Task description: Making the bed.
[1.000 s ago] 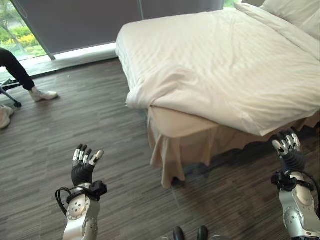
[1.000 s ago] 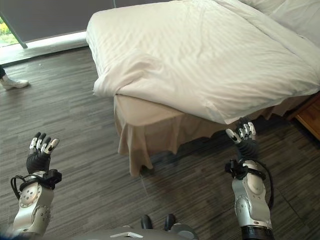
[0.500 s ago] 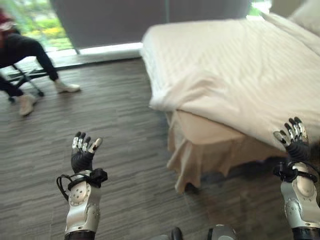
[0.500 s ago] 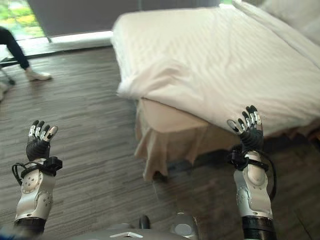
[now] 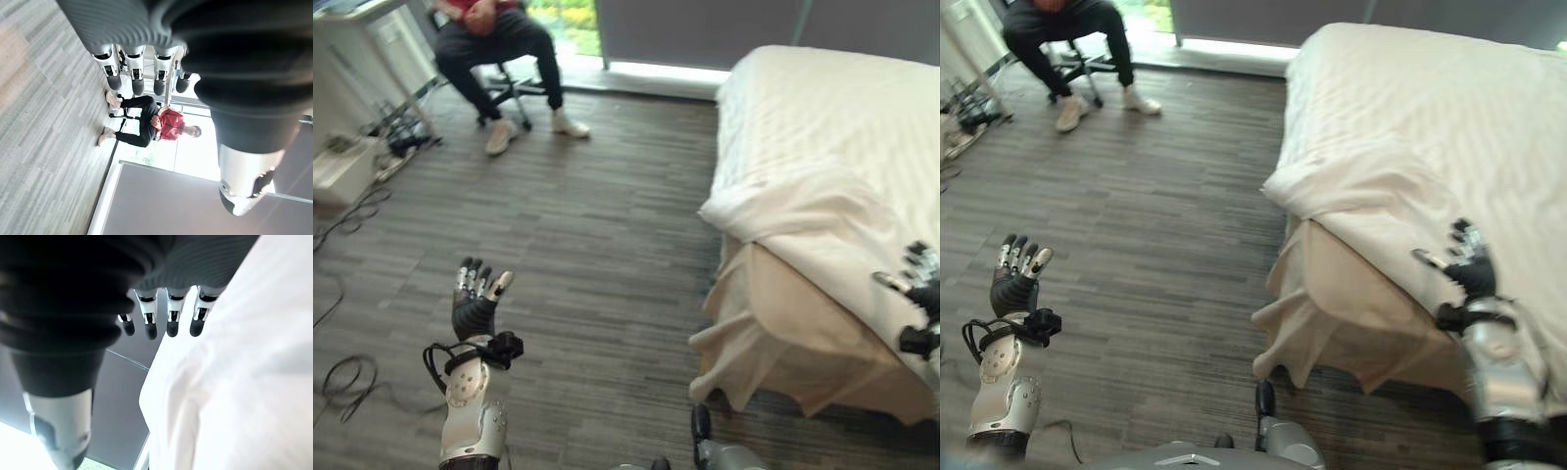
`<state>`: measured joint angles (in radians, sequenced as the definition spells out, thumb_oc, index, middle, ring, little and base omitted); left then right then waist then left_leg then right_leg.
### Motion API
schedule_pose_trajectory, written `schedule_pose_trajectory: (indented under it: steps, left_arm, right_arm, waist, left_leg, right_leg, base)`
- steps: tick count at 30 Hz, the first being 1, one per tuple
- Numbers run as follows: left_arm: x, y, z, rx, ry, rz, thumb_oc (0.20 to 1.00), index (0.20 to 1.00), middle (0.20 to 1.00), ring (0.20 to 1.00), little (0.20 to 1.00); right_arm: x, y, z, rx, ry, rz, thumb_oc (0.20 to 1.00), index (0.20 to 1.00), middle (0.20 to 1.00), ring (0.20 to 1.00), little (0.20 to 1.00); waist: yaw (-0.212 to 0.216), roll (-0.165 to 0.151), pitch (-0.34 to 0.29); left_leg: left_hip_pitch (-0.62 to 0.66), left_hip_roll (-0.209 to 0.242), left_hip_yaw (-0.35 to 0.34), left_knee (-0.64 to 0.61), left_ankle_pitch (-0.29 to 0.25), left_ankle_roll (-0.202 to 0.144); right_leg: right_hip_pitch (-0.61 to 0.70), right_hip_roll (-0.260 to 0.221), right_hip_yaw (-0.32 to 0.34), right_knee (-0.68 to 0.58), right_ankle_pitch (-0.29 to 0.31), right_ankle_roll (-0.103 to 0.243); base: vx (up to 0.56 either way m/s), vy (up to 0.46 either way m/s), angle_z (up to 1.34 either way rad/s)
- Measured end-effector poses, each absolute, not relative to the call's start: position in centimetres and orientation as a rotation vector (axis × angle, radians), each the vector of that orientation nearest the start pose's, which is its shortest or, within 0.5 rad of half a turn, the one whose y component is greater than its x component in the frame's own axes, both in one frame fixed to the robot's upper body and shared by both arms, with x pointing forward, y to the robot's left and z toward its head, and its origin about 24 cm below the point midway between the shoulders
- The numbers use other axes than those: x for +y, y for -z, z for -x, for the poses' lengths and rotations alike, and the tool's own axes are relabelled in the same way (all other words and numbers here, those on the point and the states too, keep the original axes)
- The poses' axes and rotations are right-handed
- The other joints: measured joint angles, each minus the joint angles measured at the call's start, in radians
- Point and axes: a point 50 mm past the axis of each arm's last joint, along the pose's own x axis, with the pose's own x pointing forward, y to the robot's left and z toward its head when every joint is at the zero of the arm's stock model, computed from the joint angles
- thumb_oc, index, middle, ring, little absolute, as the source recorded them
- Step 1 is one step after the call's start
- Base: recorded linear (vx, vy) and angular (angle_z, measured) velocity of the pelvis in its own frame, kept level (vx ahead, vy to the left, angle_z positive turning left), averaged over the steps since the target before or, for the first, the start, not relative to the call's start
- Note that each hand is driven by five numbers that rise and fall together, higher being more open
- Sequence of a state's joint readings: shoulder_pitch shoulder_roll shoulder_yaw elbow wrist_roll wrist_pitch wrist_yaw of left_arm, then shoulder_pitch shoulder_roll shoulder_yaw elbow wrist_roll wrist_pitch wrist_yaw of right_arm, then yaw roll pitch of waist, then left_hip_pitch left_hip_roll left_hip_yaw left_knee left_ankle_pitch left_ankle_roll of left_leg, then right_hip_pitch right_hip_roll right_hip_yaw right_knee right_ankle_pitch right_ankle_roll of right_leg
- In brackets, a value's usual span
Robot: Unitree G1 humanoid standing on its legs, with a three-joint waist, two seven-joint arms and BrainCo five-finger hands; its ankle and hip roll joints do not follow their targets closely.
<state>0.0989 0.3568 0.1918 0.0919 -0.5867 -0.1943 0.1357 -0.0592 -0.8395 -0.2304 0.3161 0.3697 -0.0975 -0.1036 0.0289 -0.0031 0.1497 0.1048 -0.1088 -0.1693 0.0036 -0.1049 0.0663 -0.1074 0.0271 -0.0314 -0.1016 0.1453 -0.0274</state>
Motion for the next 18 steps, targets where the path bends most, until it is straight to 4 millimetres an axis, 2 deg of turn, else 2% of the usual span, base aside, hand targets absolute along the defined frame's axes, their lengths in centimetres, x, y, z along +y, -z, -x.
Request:
schedule_pose_trajectory:
  steps: [1,2,3,4,5,6,9,10,11,13,15,18]
  left_arm:
    - [28.1,-4.4,-22.0,-0.078,-0.392,0.210,1.000,1.000,1.000,1.000,1.000]
    - [26.9,-4.0,-22.4,-0.047,-0.304,0.213,1.000,1.000,1.000,1.000,1.000]
    - [26.2,-4.3,-22.6,-0.048,-0.231,0.204,1.000,1.000,1.000,1.000,1.000]
    - [26.3,-4.1,-22.5,-0.040,-0.233,0.210,1.000,1.000,1.000,1.000,1.000]
    - [26.1,-4.1,-22.6,-0.038,-0.226,0.228,1.000,1.000,1.000,1.000,1.000]
    - [26.2,-4.0,-22.5,-0.038,-0.224,0.234,1.000,1.000,1.000,1.000,1.000]
    - [26.2,-3.9,-22.2,-0.030,-0.221,0.230,1.000,1.000,1.000,1.000,1.000]
    - [26.1,-4.3,-22.3,-0.035,-0.199,0.213,1.000,1.000,1.000,1.000,1.000]
    - [25.8,-4.8,-22.5,-0.051,-0.171,0.205,1.000,1.000,1.000,1.000,1.000]
    - [25.6,-4.6,-22.4,-0.037,-0.144,0.208,1.000,1.000,1.000,1.000,1.000]
    - [25.6,-5.1,-22.7,-0.051,-0.121,0.195,1.000,1.000,1.000,1.000,1.000]
    - [26.6,-4.9,-22.0,-0.034,-0.149,0.176,1.000,1.000,1.000,1.000,1.000]
  right_arm:
    - [-37.9,-13.6,-25.1,-0.060,0.447,0.466,1.000,1.000,1.000,1.000,1.000]
    - [-38.4,-15.1,-27.7,-0.027,0.448,0.563,1.000,1.000,1.000,1.000,1.000]
    - [-38.2,-16.0,-29.3,-0.015,0.450,0.607,1.000,1.000,1.000,1.000,1.000]
    - [-37.8,-16.7,-30.4,0.006,0.425,0.692,1.000,1.000,1.000,1.000,1.000]
    - [-37.8,-18.0,-31.4,0.046,0.400,0.817,1.000,1.000,1.000,1.000,1.000]
    - [-37.8,-19.7,-32.2,0.042,0.413,0.890,1.000,1.000,1.000,1.000,1.000]
    - [-37.4,-22.8,-33.6,0.028,0.444,1.035,1.000,1.000,1.000,1.000,1.000]
    - [-37.1,-24.5,-34.5,0.058,0.460,1.191,1.000,1.000,1.000,1.000,1.000]
    - [-37.2,-25.5,-34.7,0.058,0.482,1.236,1.000,1.000,1.000,1.000,1.000]
    - [-36.5,-25.7,-36.2,0.140,0.494,1.373,1.000,1.000,1.000,1.000,1.000]
    - [-37.4,-25.9,-35.9,0.217,0.519,1.495,1.000,1.000,1.000,1.000,1.000]
    - [-37.8,-26.2,-35.6,0.243,0.531,1.565,1.000,1.000,1.000,1.000,1.000]
  waist:
    - [0.000,-0.002,0.000]
    - [0.005,-0.043,0.015]
    - [0.005,-0.066,0.024]
    - [-0.001,-0.052,0.021]
    - [0.003,-0.024,0.025]
    - [0.006,-0.017,0.025]
    - [-0.001,-0.008,0.022]
    - [0.008,-0.008,0.023]
    - [0.003,-0.008,0.023]
    - [0.020,0.006,0.028]
    - [0.042,0.022,0.037]
    - [0.069,0.065,0.059]
  left_leg:
    - [-0.008,-0.006,0.012,0.023,-0.001,-0.001]
    - [-0.069,-0.038,0.030,0.120,-0.024,0.002]
    - [-0.089,0.012,0.052,0.048,-0.024,0.008]
    - [-0.091,0.058,0.052,0.011,-0.020,0.003]
    - [-0.097,0.099,0.054,-0.012,-0.003,-0.019]
    - [-0.101,0.104,0.076,-0.023,0.017,-0.046]
    - [-0.099,0.093,0.089,-0.056,0.040,-0.037]
    - [-0.109,0.086,0.107,-0.068,0.050,-0.032]
    - [-0.119,0.081,0.105,-0.073,0.057,-0.032]
    - [-0.140,0.075,0.108,-0.071,0.067,-0.037]
    - [-0.166,0.072,0.107,-0.070,0.070,-0.037]
    - [-0.180,0.071,0.106,-0.068,0.072,-0.038]
  right_leg:
    - [0.003,-0.003,0.002,0.000,0.001,-0.001]
    - [0.009,-0.042,0.025,0.001,-0.003,-0.010]
    - [0.001,-0.048,0.033,0.001,-0.003,-0.010]
    - [-0.001,-0.032,0.032,0.001,-0.006,-0.008]
    - [-0.006,-0.012,0.039,0.000,-0.007,-0.005]
    - [-0.017,-0.013,0.051,-0.003,-0.008,0.008]
    - [-0.036,-0.025,0.064,-0.005,-0.005,0.016]
    - [-0.054,-0.032,0.072,-0.005,0.001,0.025]
    - [-0.070,-0.037,0.071,-0.005,0.008,0.035]
    - [-0.092,-0.044,0.070,-0.005,0.012,0.037]
    - [-0.118,-0.045,0.068,-0.005,0.023,0.041]
    - [-0.131,-0.047,0.066,-0.005,0.021,0.043]
  base:
    - [0.06,-0.063,0.06]
    - [0.06,-0.032,0.03]
    - [0.06,-0.019,0.01]
    - [0.04,-0.008,-0.17]
    - [0.01,0.004,-0.33]
    - [0.02,0.001,-0.34]
    - [0.00,-0.006,-0.21]
    - [-0.03,-0.016,-0.16]
    - [-0.02,-0.026,-0.13]
    - [-0.01,-0.019,0.02]
    - [0.00,-0.031,0.05]
    - [0.00,-0.011,0.01]
